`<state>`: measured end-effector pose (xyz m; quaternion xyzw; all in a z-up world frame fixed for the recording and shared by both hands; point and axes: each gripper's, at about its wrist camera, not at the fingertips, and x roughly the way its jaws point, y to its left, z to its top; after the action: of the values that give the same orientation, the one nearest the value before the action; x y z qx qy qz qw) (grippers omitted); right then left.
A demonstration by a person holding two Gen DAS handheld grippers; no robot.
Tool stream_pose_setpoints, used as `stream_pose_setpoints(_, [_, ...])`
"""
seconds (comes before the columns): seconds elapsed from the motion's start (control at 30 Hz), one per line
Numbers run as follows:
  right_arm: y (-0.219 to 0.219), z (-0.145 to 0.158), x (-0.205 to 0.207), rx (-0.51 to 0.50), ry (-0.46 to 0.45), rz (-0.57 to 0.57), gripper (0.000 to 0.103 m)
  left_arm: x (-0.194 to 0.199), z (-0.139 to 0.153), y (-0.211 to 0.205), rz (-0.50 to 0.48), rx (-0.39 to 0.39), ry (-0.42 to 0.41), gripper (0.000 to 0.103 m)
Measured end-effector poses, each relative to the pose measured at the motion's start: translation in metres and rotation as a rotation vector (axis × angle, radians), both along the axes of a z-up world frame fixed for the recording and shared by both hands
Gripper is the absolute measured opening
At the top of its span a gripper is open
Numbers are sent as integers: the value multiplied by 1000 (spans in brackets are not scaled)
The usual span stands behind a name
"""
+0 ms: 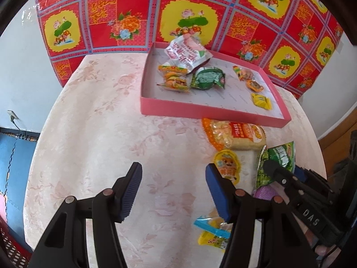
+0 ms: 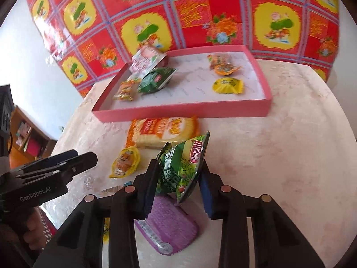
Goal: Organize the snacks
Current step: 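Grasp the green chip bag with red label using the right tool, then grasp the yellow cartoon jelly cup with the left tool while the right tool holds the green bag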
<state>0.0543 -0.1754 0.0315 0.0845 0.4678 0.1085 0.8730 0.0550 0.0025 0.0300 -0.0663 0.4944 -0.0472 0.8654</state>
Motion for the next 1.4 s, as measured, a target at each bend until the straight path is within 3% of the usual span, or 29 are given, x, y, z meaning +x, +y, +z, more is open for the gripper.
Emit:
stream_pose_setpoints(0.2, [-24,0,-3,8,-9,-58,36,3,0,-18,-61,-53,15,62])
stream_pose_setpoints(0.37, [-40,-5,-1,32,2,-92,36,8,-1,-38,-86,-9,11,62])
stream_pose_setpoints(0.7, [-58,-17,1,114,17,-94,36,17,-13,-60,-117,-2,30,59])
stream_pose_setpoints(1.03, [-58,-17,-1,118,-1,-60,36,15,-19,-84,-138,145,-22,56])
stream_pose_setpoints(1.17, [-59,-17,-2,111,-13,-44,36,14,-19,-86,-158,149,-44,38])
stream_pose_setpoints(1.4, [-55,-16,-1,80,-15,-35,36,8,-17,-84,-163,135,-51,38])
